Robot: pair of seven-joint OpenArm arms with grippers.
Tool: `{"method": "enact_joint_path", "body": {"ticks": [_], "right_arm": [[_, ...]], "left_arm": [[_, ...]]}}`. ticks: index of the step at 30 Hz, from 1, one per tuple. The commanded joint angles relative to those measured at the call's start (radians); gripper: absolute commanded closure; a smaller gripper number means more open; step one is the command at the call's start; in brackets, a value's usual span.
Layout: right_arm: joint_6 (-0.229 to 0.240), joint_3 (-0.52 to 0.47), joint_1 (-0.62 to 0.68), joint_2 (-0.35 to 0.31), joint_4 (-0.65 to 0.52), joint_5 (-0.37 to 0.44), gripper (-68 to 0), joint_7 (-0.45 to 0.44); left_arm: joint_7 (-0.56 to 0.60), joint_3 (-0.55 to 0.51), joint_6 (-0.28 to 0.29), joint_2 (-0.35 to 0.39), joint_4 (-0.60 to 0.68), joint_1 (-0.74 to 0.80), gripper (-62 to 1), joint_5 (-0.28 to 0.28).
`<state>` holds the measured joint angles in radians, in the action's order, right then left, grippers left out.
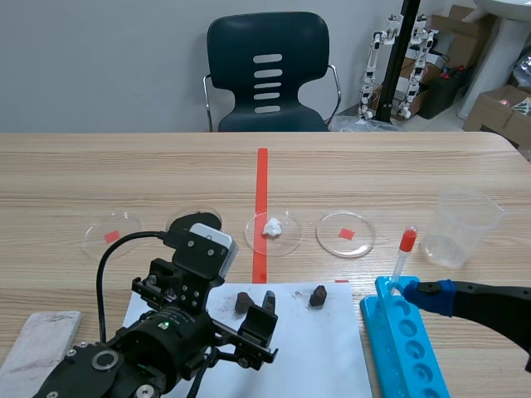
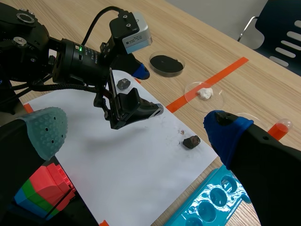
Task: Return to the home posture
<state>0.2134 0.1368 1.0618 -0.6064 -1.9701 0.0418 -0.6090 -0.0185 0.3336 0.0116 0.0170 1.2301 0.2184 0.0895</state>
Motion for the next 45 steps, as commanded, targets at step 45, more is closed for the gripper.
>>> {"method": "enact_joint_path", "body": {"ticks": [45], "right_arm": [[-0.004, -0.008, -0.001, 0.002, -0.023, 0.011, -60.6, -0.019]], "left_arm": [[0.063, -0.002, 0.019, 0.020, 0.026, 0.032, -54.3, 0.054]]}}
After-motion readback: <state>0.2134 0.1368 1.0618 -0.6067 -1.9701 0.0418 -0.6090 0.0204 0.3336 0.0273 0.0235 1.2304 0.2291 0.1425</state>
